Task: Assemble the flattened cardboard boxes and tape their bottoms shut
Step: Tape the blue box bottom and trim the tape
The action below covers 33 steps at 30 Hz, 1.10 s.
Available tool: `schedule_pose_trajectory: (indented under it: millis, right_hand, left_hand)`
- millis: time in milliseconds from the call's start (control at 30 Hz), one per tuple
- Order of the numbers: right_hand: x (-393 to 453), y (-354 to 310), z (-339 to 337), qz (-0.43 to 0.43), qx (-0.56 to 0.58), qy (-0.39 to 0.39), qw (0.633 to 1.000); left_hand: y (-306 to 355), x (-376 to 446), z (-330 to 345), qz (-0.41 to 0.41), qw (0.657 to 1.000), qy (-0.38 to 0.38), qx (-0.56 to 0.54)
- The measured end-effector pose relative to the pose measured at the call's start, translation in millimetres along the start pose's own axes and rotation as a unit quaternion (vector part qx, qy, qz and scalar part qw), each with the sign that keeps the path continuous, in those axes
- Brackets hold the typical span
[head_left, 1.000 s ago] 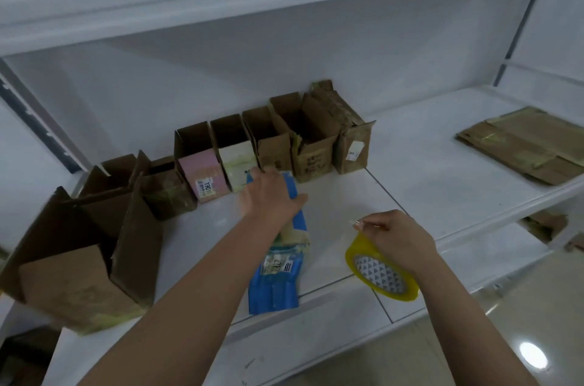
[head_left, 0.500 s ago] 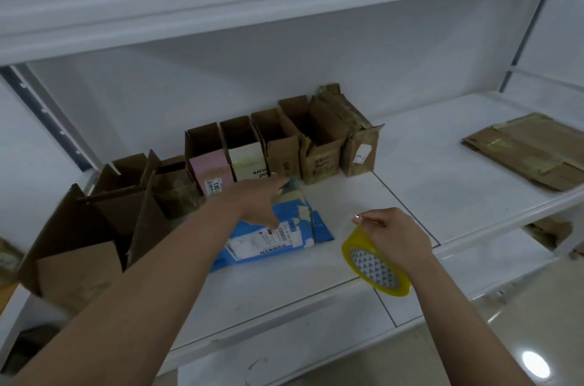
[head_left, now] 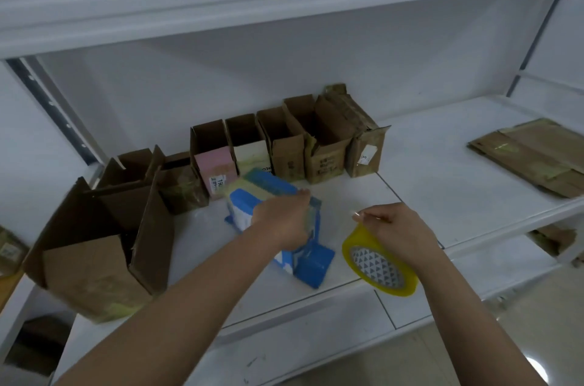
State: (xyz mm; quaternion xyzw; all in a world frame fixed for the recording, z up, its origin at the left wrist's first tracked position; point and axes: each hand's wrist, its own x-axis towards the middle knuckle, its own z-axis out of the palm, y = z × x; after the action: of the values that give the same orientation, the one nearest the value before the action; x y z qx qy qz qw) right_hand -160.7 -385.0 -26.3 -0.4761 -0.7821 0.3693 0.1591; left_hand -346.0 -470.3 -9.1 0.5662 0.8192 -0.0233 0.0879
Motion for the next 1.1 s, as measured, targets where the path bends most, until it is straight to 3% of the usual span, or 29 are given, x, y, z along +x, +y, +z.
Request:
schedule_pose_trajectory:
  millis: [133, 267, 367, 500, 600, 767, 867, 967, 1100]
  right_hand:
    - [1, -11, -8, -0.026, 0.025, -0.012, 0.999]
    - [4, -26, -9, -0.060, 0.052, -0.028, 0.996]
    - [5, -36, -8, -0.080, 0.044, -0.040, 0.995]
    - [5, -44, -6, -0.098, 0.022, -0.039, 0.994]
    - [3, -48, -5, -0.107, 0.000, -0.036, 0.994]
    - [-3, -51, -6, -0.130, 0.014, -0.067, 0.989]
    - [-8, -53, -9, -0.101, 0.114, -0.110, 0.982]
    - [-12, -54, -16, -0.051, 0.196, -0.163, 0.966]
    - [-9, -54, -25, -0.063, 0.270, -0.142, 0.950]
  left_hand:
    - [-32, -22, -3, 0.088, 0.995, -0.049, -0.014]
    - [-55, -29, -7, 0.112, 0.990, -0.070, -0.043]
    - [-56, -33, -8, 0.105, 0.984, -0.013, -0.143]
    - [-31, -37, -12, 0.025, 0.920, 0.144, -0.363]
    - [-8, -37, -18, -0.011, 0.864, 0.128, -0.486]
    - [10, -31, -21, -0.002, 0.870, 0.070, -0.487]
    - [4, -30, -24, 0.028, 0.859, 0.056, -0.508]
    - [-2, -33, -32, 0.037, 0.865, 0.076, -0.494]
    - [-18, -36, -43, 0.004, 0.870, 0.127, -0.476]
